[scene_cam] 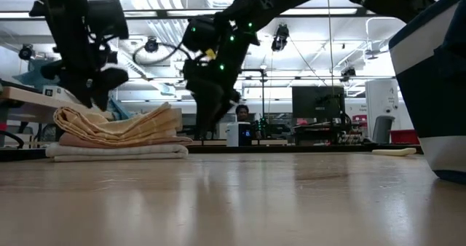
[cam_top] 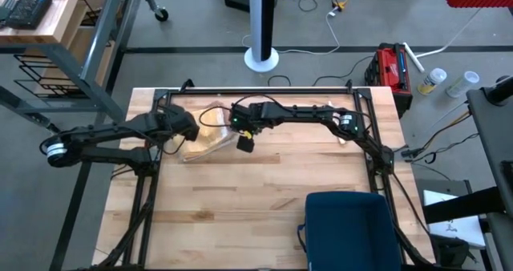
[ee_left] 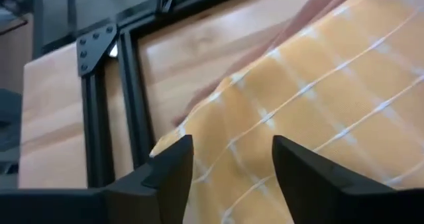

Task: Fold towel
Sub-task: Stack the yellow towel on top of the brown towel

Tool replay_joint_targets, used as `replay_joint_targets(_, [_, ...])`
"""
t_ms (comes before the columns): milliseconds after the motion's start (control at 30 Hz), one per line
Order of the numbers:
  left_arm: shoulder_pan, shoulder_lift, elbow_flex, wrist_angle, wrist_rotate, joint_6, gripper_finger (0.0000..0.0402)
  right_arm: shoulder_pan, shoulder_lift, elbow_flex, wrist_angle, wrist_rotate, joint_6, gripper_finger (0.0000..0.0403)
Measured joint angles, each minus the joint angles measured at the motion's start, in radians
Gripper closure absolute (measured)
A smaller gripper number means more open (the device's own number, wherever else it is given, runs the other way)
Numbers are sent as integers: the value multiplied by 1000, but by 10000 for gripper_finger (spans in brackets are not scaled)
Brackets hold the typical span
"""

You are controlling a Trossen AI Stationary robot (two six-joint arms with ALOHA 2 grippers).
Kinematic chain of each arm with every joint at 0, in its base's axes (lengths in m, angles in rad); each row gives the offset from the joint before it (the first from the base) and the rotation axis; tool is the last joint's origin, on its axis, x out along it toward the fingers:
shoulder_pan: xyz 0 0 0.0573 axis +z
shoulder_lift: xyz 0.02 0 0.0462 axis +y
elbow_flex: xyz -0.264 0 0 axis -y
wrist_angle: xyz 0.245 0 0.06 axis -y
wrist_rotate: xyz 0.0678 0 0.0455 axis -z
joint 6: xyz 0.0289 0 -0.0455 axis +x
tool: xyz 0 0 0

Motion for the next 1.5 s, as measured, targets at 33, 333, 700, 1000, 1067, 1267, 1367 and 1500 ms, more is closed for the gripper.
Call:
replay_joint_targets(33, [-1, -3, 10, 5, 1, 5, 202, 2, -8, 0, 11, -1, -31, 104])
replay_joint_targets(333, [-27, -1, 21, 54, 107, 58, 183, 52, -41, 0, 60, -5, -243, 122])
replay_joint_targets(700, [-32, -3, -3, 63, 180, 48, 203, 17, -41, -11, 92, -204, -156, 119])
replay_joint_targets(1000, [-32, -2, -3, 63, 179, 48, 202, -55, -41, -36, 90, -254, -138, 121])
replay_joint_targets(1067, [-32, -2, -3, 63, 179, 48, 198, -80, -46, -46, 78, -256, -153, 124])
replay_joint_targets(1267, [-32, -2, -3, 56, 179, 43, 184, -173, -124, -112, 102, -301, -147, 128])
replay_joint_targets(1367, [-32, -2, -3, 74, 188, 43, 178, -200, -166, -183, 192, -405, -116, 124])
replay_joint_targets(1500, [-32, -2, -3, 191, 240, 71, 173, -212, -192, -262, 328, -563, -18, 113])
